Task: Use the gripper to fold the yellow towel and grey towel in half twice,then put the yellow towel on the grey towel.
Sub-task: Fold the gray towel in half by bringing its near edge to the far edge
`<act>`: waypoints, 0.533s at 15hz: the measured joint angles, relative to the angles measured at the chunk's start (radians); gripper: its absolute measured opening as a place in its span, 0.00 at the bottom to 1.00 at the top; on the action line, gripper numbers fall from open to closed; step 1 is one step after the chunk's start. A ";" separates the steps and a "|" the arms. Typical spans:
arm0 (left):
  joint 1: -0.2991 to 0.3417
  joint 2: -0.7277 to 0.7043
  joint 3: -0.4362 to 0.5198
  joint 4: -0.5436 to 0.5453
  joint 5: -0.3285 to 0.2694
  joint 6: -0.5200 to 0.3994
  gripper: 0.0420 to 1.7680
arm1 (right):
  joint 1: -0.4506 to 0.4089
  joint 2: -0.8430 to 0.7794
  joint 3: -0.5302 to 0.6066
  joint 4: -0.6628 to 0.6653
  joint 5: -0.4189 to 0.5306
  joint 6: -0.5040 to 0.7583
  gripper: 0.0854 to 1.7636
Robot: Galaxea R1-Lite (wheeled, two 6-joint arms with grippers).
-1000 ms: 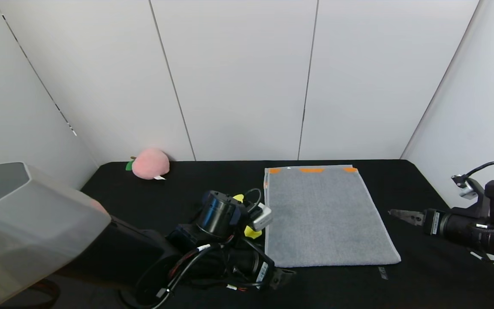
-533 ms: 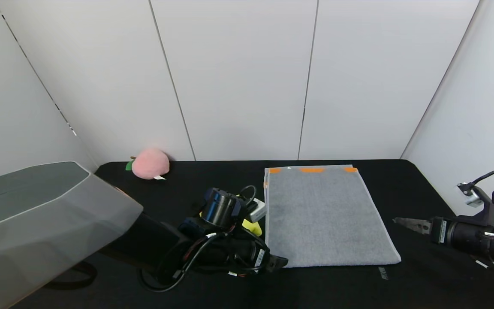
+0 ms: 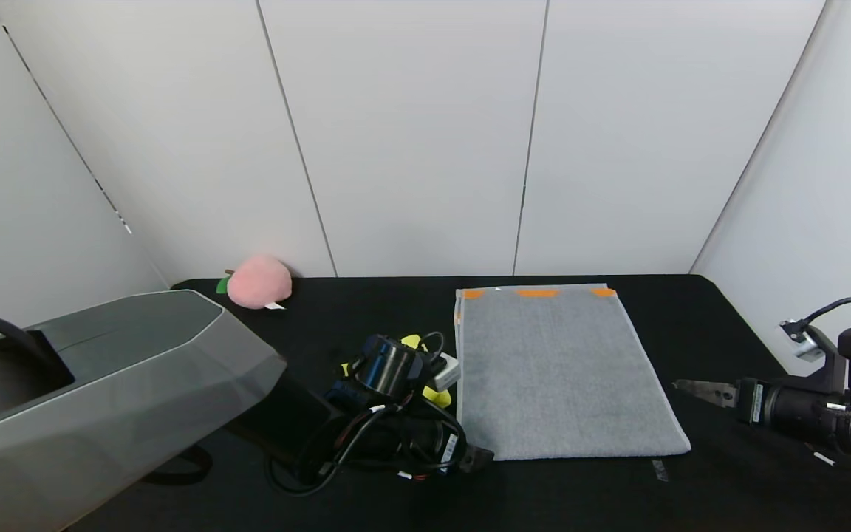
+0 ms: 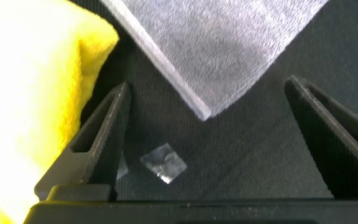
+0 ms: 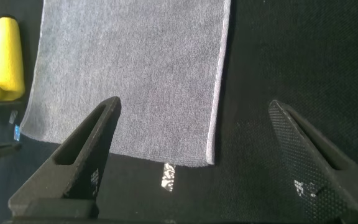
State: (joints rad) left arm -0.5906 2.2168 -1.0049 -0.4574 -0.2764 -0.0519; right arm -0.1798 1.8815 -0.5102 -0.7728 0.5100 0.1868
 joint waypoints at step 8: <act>-0.013 0.010 -0.008 0.000 -0.005 0.000 0.97 | 0.003 0.014 0.001 -0.009 0.000 -0.001 0.97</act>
State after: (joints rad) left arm -0.6036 2.2268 -1.0126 -0.4570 -0.2817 -0.0519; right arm -0.1768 1.8953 -0.5094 -0.7819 0.5102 0.1857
